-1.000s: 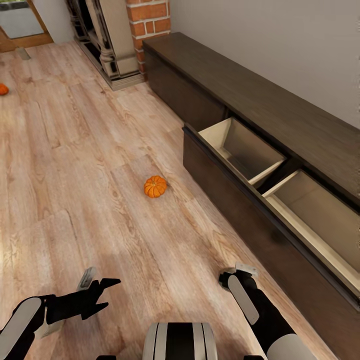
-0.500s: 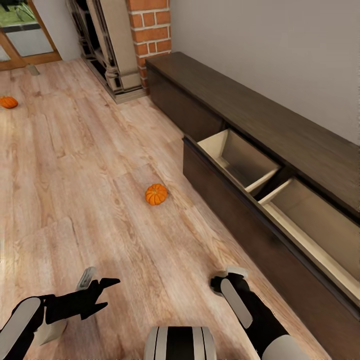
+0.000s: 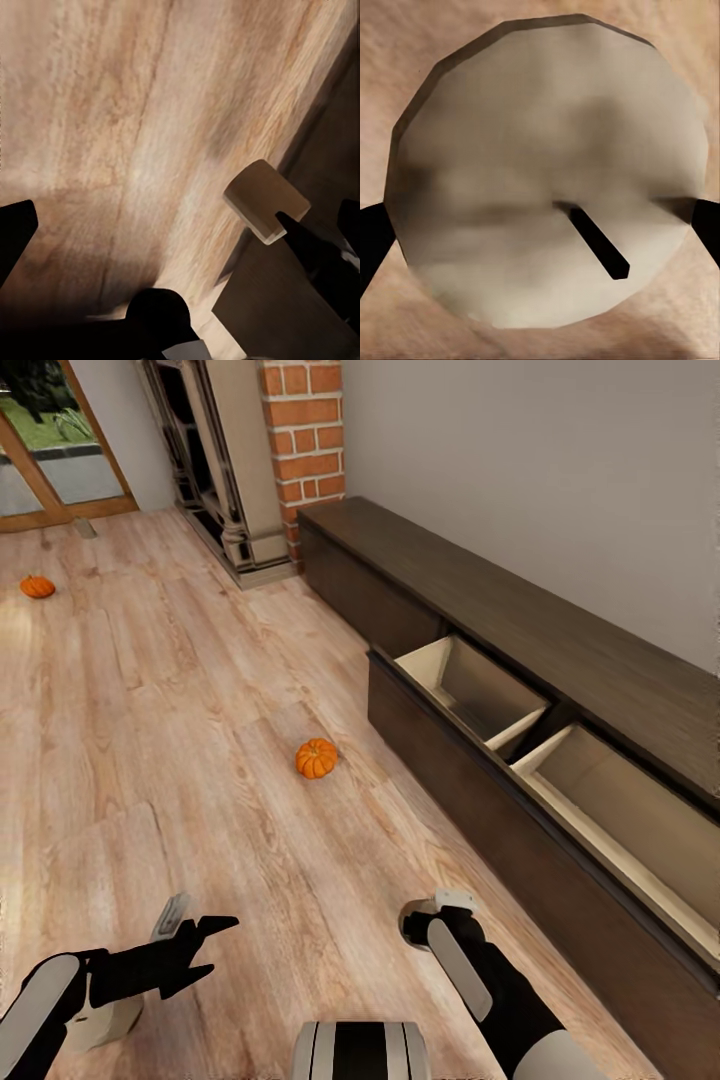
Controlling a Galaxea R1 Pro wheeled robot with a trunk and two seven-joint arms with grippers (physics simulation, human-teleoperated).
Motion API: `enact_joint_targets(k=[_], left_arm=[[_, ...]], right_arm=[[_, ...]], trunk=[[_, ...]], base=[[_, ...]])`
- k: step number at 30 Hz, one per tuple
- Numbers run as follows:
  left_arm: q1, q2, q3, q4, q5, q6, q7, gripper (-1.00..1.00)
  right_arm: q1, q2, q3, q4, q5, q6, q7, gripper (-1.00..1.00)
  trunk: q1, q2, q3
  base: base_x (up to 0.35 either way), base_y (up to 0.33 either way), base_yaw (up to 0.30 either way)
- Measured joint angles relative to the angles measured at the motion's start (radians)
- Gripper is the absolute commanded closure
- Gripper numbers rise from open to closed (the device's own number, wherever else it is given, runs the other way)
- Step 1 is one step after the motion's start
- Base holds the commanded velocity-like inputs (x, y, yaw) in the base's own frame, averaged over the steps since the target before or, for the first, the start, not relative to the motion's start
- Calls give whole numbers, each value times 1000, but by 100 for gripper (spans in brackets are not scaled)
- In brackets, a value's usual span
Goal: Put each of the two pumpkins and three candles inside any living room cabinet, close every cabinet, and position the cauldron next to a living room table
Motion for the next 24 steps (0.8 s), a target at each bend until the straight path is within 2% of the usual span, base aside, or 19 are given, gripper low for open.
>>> enact_joint_targets(k=[2,7,14,24], left_arm=[[0,0,2,2,-1,0,0,-100],[0,0,3,5,-1,0,0,-100],[0,0,3,5,-3,-1,0,-100],[0,0,5,5,-3,-1,0,-100]], right_arm=[[0,12,2,0,5,1,-2,100],[1,15,5,-20,8,1,-3,100],[1,17,34,-36,6,3,-3,100],[0,17,39,-36,6,3,-4,100]], trunk=[[-1,0,8],[-3,2,27],[-6,3,54],[-11,6,93]], base=[[-33,0,0],[-8,0,58],[-1,0,261],[0,0,290]])
